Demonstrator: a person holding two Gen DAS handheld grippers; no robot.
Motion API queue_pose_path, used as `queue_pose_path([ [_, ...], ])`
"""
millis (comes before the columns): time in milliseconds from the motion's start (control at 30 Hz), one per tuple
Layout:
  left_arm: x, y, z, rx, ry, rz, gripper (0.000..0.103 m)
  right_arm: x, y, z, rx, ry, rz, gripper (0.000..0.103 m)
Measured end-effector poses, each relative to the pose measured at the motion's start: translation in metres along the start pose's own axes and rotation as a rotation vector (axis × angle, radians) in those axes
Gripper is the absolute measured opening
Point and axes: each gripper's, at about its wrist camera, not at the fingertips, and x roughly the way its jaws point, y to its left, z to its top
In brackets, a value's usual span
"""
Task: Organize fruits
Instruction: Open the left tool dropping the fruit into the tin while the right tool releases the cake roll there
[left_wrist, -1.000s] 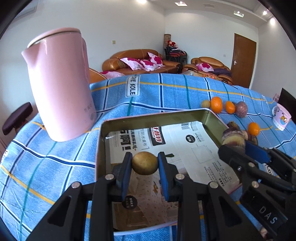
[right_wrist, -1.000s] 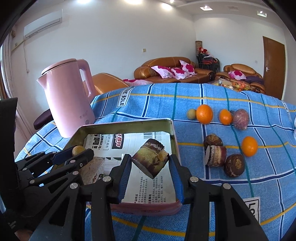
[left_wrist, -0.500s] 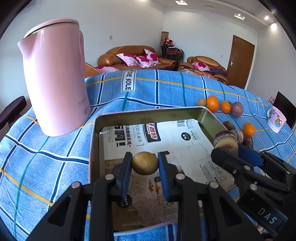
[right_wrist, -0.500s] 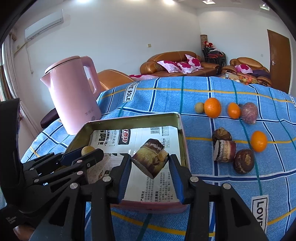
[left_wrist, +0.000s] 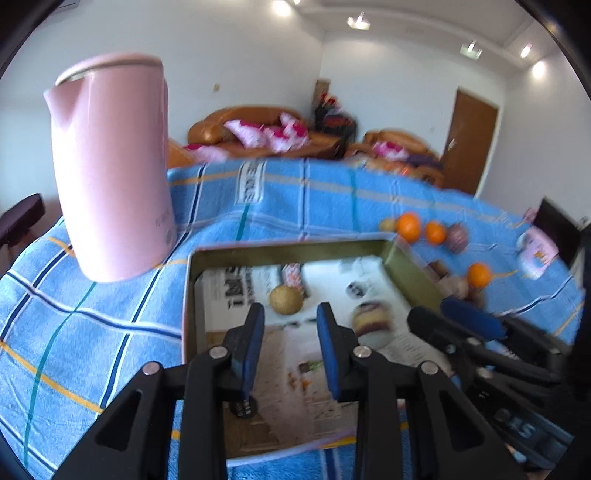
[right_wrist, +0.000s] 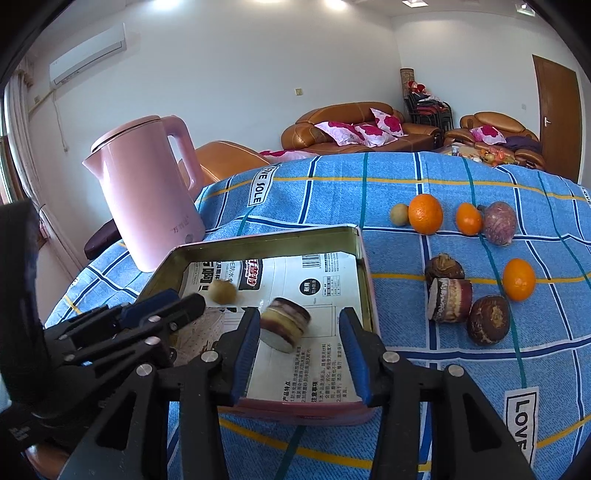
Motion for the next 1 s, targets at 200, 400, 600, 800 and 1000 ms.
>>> queue_pose_path([
  [200,-0.019,0.005,0.004,-0.022,-0.104,-0.033,0.057,-0.011,-0.010,0.000,0.042,-0.053,-0.012,0.047],
  [400,-0.023,0.014,0.005,-0.078,-0.152,0.037,0.067,-0.054,-0.025,0.004,0.090,-0.285,-0.190,0.047],
  [600,-0.020,0.002,0.000,-0.016,-0.177,0.125,0.074,-0.085,-0.071,0.003,0.252,-0.408,-0.376,0.062],
  [800,-0.015,-0.026,-0.006,0.103,-0.164,0.137,0.077,-0.088,-0.124,0.006,0.277,-0.326,-0.437,0.064],
  [1000,-0.013,-0.042,-0.008,0.099,-0.128,0.114,0.082,-0.071,-0.152,0.001,0.237,-0.158,-0.377,0.064],
])
